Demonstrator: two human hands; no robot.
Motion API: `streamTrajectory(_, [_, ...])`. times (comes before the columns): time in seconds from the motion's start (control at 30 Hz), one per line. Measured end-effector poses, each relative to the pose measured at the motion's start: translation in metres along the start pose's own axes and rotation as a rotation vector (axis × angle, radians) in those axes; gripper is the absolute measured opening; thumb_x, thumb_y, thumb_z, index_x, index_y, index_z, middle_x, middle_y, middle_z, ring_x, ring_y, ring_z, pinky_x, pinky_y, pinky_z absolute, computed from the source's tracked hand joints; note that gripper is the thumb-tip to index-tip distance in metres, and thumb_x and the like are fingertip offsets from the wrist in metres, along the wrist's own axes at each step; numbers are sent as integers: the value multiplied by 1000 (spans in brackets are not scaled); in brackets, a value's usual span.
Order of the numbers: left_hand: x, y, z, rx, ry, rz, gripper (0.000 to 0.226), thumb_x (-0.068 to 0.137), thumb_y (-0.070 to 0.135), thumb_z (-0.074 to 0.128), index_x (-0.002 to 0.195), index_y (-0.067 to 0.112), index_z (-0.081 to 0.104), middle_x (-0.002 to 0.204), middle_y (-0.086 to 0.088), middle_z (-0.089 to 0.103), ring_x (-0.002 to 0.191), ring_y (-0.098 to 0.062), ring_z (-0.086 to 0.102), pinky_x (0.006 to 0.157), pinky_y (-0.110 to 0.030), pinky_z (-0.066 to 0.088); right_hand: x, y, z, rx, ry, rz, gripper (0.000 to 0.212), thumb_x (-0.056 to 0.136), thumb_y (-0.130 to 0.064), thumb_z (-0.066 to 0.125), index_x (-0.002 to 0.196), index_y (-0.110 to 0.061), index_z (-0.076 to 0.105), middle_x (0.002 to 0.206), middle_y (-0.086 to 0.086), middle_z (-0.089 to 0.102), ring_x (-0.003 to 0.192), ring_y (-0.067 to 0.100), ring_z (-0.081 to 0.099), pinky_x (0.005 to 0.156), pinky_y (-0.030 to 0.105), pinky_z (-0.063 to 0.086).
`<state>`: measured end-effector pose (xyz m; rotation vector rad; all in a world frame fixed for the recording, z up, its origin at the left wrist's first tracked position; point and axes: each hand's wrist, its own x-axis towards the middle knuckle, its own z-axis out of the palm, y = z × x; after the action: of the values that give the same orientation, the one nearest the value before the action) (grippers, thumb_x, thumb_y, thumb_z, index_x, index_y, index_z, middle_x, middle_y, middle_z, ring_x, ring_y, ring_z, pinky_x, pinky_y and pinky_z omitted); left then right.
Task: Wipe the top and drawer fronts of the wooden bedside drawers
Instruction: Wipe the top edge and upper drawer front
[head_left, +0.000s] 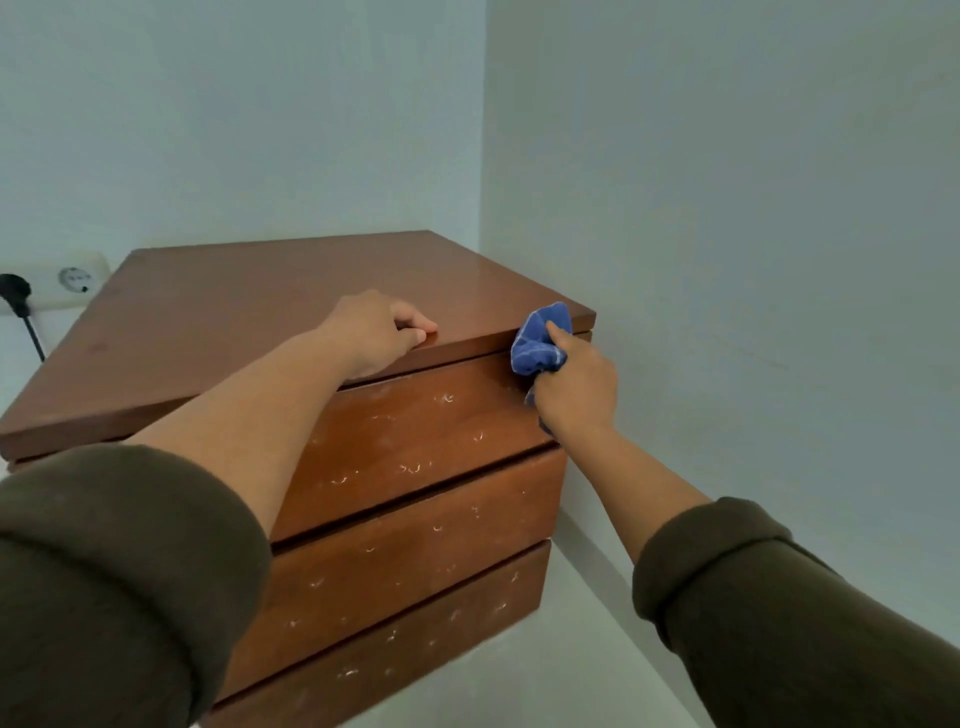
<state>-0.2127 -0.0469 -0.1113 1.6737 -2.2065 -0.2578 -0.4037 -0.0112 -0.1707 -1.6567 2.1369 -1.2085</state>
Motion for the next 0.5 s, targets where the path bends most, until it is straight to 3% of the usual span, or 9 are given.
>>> streamTrajectory(0.17, [-16, -20, -8, -3, 24, -25, 29, 98, 27, 51, 124, 25, 63, 135, 2, 57, 126, -20, 48, 104, -28, 35, -17, -20, 14, 68, -28, -24, 47, 77, -17, 37, 119, -25, 57, 94, 13, 72, 84, 36, 70, 71, 46, 59])
streamTrajectory(0.27, [-28, -32, -17, 0, 35, -57, 29, 98, 27, 51, 124, 25, 63, 135, 1, 57, 126, -21, 48, 104, -30, 36, -31, -38, 16, 38, -58, -30, 52, 80, -13, 38, 126, -31, 55, 99, 12, 72, 87, 34, 70, 73, 46, 59])
streamTrajectory(0.4, [-43, -45, -27, 3, 31, -91, 29, 98, 25, 51, 124, 25, 63, 135, 0, 57, 126, -21, 48, 104, -31, 36, -48, -59, 17, -83, -73, -130, 49, 92, -12, 43, 139, -27, 48, 117, 9, 65, 106, 32, 63, 83, 35, 53])
streamTrajectory(0.5, [-54, -51, -32, 11, 46, -102, 29, 98, 25, 52, 125, 24, 63, 135, 0, 57, 126, -20, 48, 104, -31, 36, -65, -77, 19, -152, -95, -208, 40, 95, -12, 42, 132, -22, 53, 116, 9, 63, 103, 30, 62, 71, 31, 45])
